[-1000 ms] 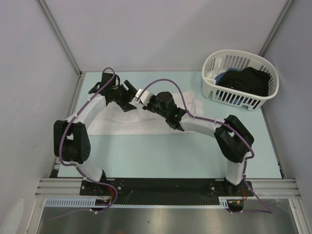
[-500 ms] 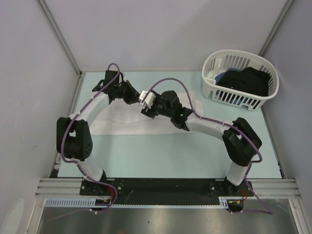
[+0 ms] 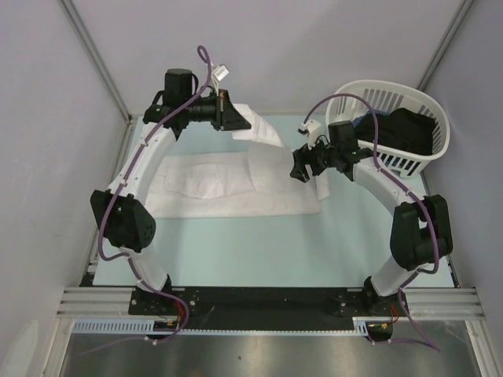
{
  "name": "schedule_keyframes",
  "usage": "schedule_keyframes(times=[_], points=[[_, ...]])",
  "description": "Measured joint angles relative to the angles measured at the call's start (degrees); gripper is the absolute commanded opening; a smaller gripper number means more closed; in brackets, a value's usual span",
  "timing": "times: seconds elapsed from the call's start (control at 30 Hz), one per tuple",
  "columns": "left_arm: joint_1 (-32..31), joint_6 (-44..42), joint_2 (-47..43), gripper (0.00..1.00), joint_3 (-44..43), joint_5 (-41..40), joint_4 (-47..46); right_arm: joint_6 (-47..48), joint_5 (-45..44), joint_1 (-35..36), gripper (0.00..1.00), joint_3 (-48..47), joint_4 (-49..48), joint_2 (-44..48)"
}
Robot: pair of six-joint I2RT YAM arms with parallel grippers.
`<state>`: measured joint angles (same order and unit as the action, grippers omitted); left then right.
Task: Fold and stack the long sleeve shirts
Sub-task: Fold the shirt
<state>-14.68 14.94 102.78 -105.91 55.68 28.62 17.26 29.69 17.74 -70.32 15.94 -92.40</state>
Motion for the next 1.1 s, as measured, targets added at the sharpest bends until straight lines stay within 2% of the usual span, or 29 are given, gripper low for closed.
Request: schedule_keyframes(times=[0.13, 0.17, 0.23, 0.33, 0.47, 0.63, 0.8, 1.1], points=[[0.57, -12.09, 0.76, 0.0, -0.5, 2.23, 10.54, -1.44, 0.2, -0.39, 0.65, -0.83, 4.63, -4.42], [0.96, -15.26, 1.42, 0.0, -0.5, 2.25, 13.6, -1.86, 0.07, -0.5, 0.58, -1.22, 5.38, -5.77], [2.1, -20.68, 3.52, 0.0, -0.5, 2.01, 18.78, -2.54, -0.5, -0.68, 0.52, -2.25, 6.69, -8.7], [4.61, -29.92, 7.89, 0.0, -0.52, -0.22, 26.97, -3.34, -1.68, -1.03, 0.49, -4.11, 8.04, -12.81], [7.5, -37.97, 11.54, 0.0, -0.52, -4.28, 33.88, -3.56, -3.17, -1.55, 0.48, -5.53, 9.7, -16.13], [11.04, -43.04, 12.52, 0.01, -0.11, -8.15, 37.9, -3.54, -4.63, -1.97, 0.45, -6.78, 10.99, -18.82], [15.72, -45.83, 12.59, 0.09, 2.64, -11.74, 38.97, -3.54, -5.46, -2.01, 0.44, -6.84, 11.89, -19.15], [20.7, -48.43, 14.84, 0.13, 9.42, -18.78, 36.24, -3.58, -5.2, -2.01, 0.42, -6.82, 12.98, -18.99]])
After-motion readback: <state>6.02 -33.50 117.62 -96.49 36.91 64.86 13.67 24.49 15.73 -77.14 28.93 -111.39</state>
